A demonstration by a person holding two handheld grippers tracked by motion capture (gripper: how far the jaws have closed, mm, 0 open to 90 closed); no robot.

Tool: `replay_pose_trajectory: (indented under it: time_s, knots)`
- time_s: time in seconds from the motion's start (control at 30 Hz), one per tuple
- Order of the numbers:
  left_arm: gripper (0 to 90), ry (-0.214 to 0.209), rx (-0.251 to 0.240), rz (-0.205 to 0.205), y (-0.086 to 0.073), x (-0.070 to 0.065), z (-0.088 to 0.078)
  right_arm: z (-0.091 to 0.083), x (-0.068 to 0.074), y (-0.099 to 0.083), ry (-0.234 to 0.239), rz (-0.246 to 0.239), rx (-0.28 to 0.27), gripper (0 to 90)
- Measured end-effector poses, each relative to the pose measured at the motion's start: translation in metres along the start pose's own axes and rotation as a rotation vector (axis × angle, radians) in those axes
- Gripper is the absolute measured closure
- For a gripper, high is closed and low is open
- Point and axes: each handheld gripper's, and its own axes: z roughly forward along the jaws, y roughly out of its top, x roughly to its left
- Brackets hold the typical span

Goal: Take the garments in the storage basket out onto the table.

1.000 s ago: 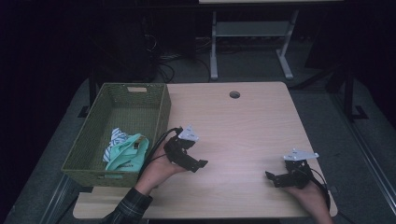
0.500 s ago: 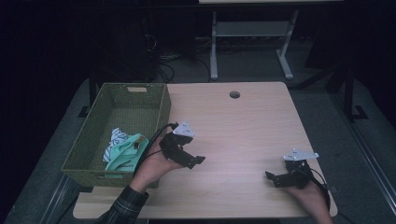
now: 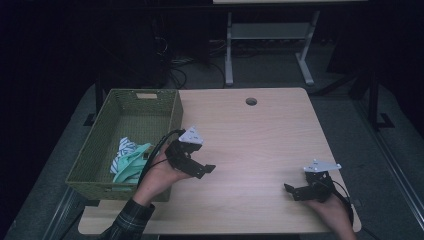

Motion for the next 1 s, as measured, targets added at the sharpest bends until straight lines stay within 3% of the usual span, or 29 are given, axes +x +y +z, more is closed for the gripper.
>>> replay_pose_trajectory:
  time_s: [0.3,0.7,1.0]
  knots:
    - [14.0,0.029,-0.015,-0.015,-0.002,0.006,-0.012,0.0,0.0,0.0,0.0,-0.001,0.0,2.2]
    - [14.0,0.035,-0.022,-0.027,-0.007,0.012,-0.023,0.0,0.0,0.0,0.0,0.0,0.0,2.2]
    - [14.0,0.054,-0.041,-0.055,-0.015,0.024,-0.035,0.0,0.0,0.0,0.0,0.0,0.0,2.2]
